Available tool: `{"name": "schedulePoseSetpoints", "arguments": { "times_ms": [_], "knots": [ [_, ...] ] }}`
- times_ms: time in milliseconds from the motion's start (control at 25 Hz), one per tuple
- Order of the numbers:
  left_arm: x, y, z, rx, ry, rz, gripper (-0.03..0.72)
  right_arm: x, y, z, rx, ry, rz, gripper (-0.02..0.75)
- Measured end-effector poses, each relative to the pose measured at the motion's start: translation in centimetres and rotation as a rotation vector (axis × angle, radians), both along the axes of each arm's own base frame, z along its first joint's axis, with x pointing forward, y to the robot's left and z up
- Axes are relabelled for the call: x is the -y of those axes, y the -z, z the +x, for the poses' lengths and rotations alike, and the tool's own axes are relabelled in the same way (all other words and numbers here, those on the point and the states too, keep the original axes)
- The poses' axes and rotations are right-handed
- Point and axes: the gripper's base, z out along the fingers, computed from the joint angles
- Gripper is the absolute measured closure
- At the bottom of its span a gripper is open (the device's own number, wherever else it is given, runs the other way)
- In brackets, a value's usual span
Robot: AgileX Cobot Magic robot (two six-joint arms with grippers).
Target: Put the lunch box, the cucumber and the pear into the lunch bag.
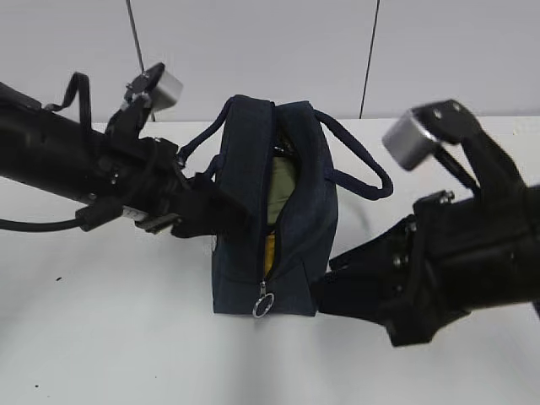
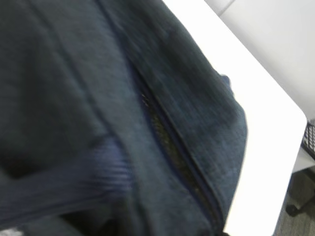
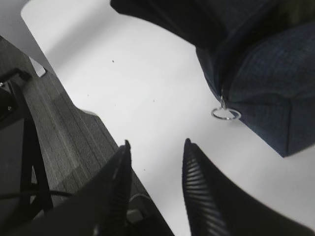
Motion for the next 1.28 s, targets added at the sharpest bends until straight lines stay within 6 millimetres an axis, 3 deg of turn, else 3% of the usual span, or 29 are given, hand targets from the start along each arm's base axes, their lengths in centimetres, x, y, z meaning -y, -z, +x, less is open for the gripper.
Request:
{"name": "schedulePoseSetpoints", "arguments": {
  "times_ms": [120,360,480,600,880,1280],
  "knots": [
    [1.2,0.8,-0.4,0.005,0.022,0.031,0.360,0.1,1.5,-0.5,0.062,0.025,0.088,0.456],
    [1.3,1.1,-0.2,0.015,0.011,0.048,0.583,0.4,2.6,0.5,0.017,0.214,0.178,0.458],
    [1.2,1.1,-0.2,0.014,0.005,0.049,0.633,0.3,3.5,0.9,-0.021,0.231,0.166,0.459],
    [1.2,1.1,-0.2,0.014,0.005,0.049,0.644,-0.1,4.6,1.2,-0.054,0.202,0.150,0.467],
    [1.3,1.0,-0.1,0.005,-0.004,0.034,0.647,-1.7,7.1,1.1,-0.038,-0.050,0.153,0.496],
    [1.4,1.0,-0.3,-0.016,0.007,0.016,0.648,-1.5,10.2,2.0,0.158,-0.216,-0.050,0.462]
  ]
}}
